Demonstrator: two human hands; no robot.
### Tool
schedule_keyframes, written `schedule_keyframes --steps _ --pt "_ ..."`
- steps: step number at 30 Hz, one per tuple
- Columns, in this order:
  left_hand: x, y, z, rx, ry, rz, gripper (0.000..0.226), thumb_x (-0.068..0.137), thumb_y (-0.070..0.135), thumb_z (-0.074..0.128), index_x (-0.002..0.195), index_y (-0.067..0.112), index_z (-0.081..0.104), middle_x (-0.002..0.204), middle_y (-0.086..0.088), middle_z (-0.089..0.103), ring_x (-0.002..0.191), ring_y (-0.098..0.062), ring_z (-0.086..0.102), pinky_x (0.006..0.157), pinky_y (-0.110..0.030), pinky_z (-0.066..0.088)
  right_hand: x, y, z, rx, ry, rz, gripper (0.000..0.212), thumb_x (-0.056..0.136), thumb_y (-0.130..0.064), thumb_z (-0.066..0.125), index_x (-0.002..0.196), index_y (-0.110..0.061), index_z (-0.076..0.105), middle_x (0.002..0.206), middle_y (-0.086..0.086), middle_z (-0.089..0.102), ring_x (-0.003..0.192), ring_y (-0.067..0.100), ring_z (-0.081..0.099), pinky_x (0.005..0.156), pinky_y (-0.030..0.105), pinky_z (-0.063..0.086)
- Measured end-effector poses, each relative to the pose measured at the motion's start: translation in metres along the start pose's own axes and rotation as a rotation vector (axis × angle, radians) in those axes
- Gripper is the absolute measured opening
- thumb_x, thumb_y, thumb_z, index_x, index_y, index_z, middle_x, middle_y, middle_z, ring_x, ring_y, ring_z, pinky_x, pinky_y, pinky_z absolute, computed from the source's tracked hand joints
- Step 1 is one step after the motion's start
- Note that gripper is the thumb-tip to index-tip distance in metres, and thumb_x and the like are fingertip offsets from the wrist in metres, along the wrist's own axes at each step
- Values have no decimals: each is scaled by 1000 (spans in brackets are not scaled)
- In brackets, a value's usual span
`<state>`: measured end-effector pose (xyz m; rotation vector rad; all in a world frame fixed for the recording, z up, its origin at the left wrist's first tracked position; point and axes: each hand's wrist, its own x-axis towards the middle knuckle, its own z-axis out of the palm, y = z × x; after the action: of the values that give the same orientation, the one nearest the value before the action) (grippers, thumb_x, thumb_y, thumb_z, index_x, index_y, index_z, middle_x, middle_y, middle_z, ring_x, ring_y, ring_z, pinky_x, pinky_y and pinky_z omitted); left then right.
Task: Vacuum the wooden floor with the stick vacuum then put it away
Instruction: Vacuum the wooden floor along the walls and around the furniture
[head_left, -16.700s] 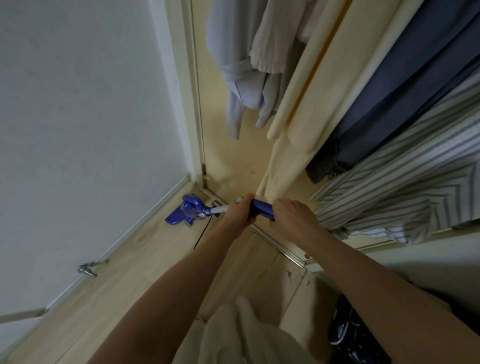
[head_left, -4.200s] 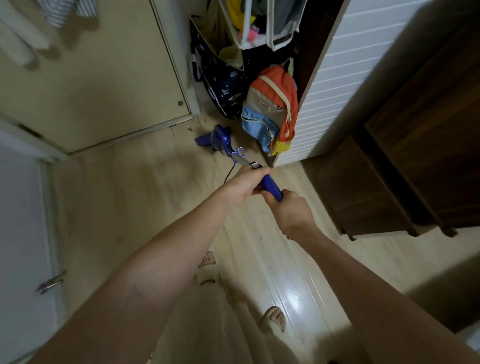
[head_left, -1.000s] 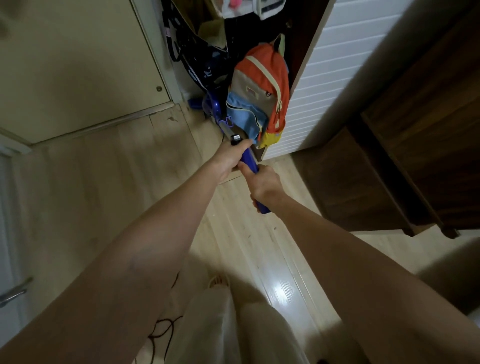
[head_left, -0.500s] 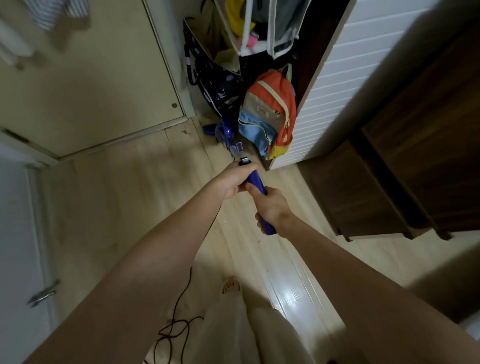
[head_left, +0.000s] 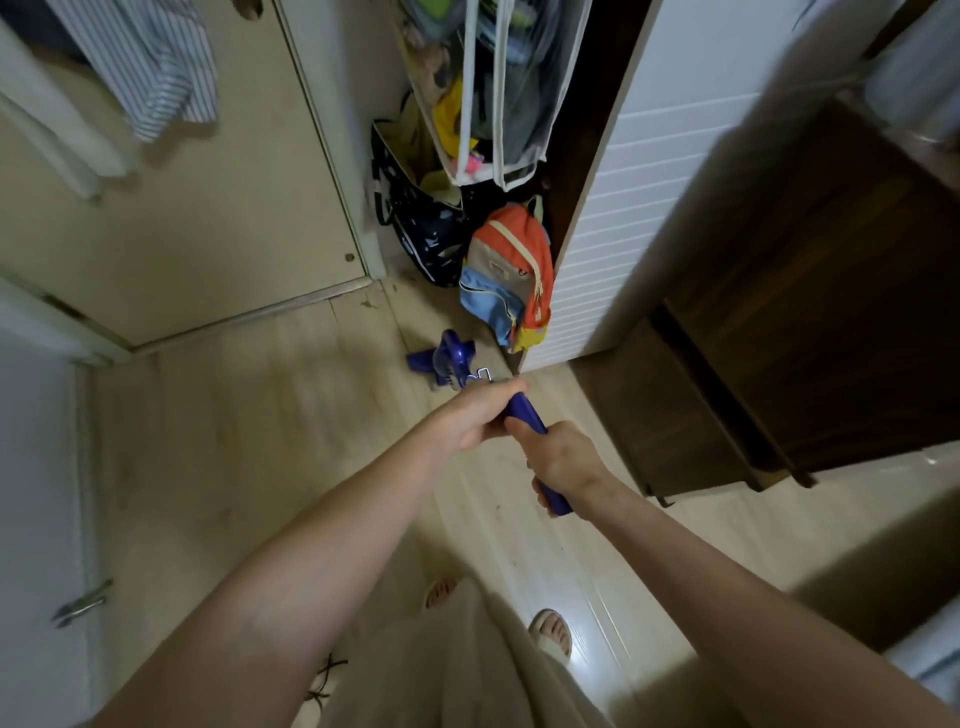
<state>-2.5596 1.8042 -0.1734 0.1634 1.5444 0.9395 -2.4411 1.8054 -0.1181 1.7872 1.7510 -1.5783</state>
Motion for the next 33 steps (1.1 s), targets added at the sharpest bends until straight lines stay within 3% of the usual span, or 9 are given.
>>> schedule_keyframes --steps 5,9,18,24,27,33 --pt "-16 -1 32 38 -36 -13 14 85 18 61 82 10 51 62 -4 51 49 -12 52 48 -21 48 -22 21 -25 2 46 -5 46 97 -47 49 78 -6 49 59 11 57 40 20 50 41 25 44" --pt "-22 -3 44 43 -76 -37 19 88 18 60 74 12 48 58 -1 46 50 -12 48 46 -21 46 -33 30 -34 27 0 -9 42 98 -44 47 84 -6 51 65 12 58 39 19 51 46 27 48" --pt "-6 5 36 59 -39 -50 16 87 21 63 80 12 51 64 -2 50 56 -13 51 51 -22 48 -15 20 -32 100 -30 -23 39 99 -42 46 80 -8 47 71 13 57 38 20 51 42 26 45" --pt "7 16 30 22 -9 -11 16 88 23 62 78 13 54 66 -3 53 58 -13 53 50 -20 49 3 3 -36 301 -134 32 34 99 -36 51 85 -6 45 65 15 49 37 20 48 38 25 47" --pt "4 24 36 16 21 3 18 90 21 61 76 13 52 63 -2 52 55 -12 52 46 -19 47 7 1 -46 241 -144 25 37 98 -40 52 88 -6 44 64 12 50 39 18 46 40 22 43" --pt "-26 1 66 10 -63 -33 24 91 18 58 70 14 49 57 -1 47 51 -11 48 48 -20 47 -25 42 -62 152 -105 17 38 99 -41 51 86 -5 47 60 9 51 38 15 45 39 20 41"
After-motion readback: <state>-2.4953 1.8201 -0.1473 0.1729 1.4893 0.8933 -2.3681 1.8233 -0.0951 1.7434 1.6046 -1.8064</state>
